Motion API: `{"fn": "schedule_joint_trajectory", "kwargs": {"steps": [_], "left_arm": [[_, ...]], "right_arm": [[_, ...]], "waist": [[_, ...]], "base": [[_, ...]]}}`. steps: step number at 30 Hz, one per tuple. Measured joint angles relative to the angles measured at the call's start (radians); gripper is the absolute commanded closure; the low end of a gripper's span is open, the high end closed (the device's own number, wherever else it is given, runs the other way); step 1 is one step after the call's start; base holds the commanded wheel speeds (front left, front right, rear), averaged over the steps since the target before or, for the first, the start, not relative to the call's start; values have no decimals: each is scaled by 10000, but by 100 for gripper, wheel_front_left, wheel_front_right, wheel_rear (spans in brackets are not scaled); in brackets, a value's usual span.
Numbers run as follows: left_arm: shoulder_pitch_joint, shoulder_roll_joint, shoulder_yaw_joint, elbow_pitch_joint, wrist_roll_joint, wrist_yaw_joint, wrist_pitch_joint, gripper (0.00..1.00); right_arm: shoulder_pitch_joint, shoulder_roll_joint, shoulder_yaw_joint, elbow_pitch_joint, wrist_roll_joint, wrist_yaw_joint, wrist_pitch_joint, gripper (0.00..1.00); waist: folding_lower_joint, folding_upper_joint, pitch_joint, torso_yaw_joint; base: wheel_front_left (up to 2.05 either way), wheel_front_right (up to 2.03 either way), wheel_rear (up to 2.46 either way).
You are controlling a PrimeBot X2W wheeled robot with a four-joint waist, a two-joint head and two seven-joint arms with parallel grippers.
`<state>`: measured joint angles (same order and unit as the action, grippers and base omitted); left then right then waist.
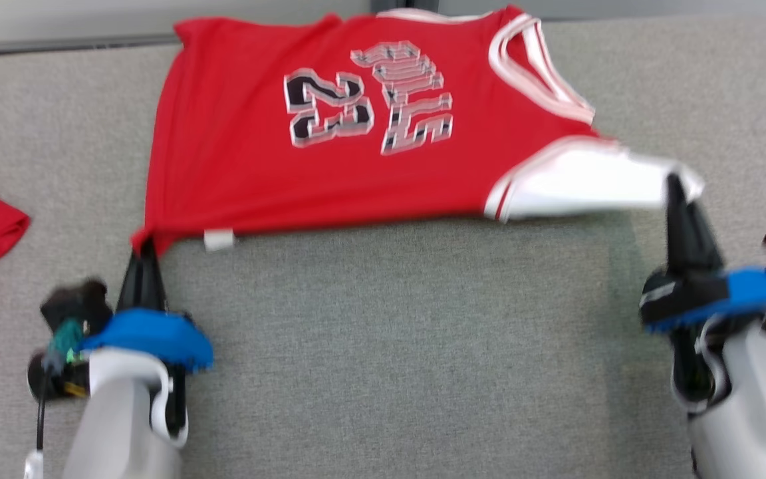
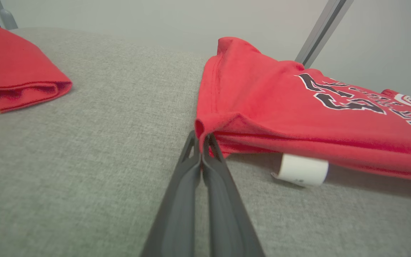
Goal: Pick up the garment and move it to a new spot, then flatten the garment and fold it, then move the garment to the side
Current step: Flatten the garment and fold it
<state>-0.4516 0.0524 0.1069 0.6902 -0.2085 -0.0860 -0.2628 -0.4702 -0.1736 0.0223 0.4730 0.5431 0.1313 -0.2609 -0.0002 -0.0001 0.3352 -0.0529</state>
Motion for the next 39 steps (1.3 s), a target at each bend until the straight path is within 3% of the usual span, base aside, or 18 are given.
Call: {"fn": "schedule_joint_trajectory", "kwargs": {"steps": [9,22,27,32,39], "left_arm": [[2129,-75,236,-261,-525,-19,0,100],[5101,-73,-709,-1244,-1417,194,0,100],[5195,-65,-957,-1743,-1436,278,0,100],[4479,-38,-1313,-2117,-1436,326,-2,100],[3125,-27,-1879,-1770,-1442,368,-2,100]], "right_arm": [[2573,316,132,94,314,6,0,100],[5519,493,-77,-84,495,6,0,100],[5292,569,-219,-660,573,2,0,100],[3948,600,-61,-968,591,-4,-4,100],[2047,593,-46,10,171,-4,-4,100]], "waist": [[0,-2,-1474,13],[-1,-3,-3325,-166],[2,-1,-3271,-30],[4,0,-2885,142],[4,2,-2105,401]], "base": [[0,0,0],[0,0,0],[0,0,0],[0,0,0],[0,0,0]]}}
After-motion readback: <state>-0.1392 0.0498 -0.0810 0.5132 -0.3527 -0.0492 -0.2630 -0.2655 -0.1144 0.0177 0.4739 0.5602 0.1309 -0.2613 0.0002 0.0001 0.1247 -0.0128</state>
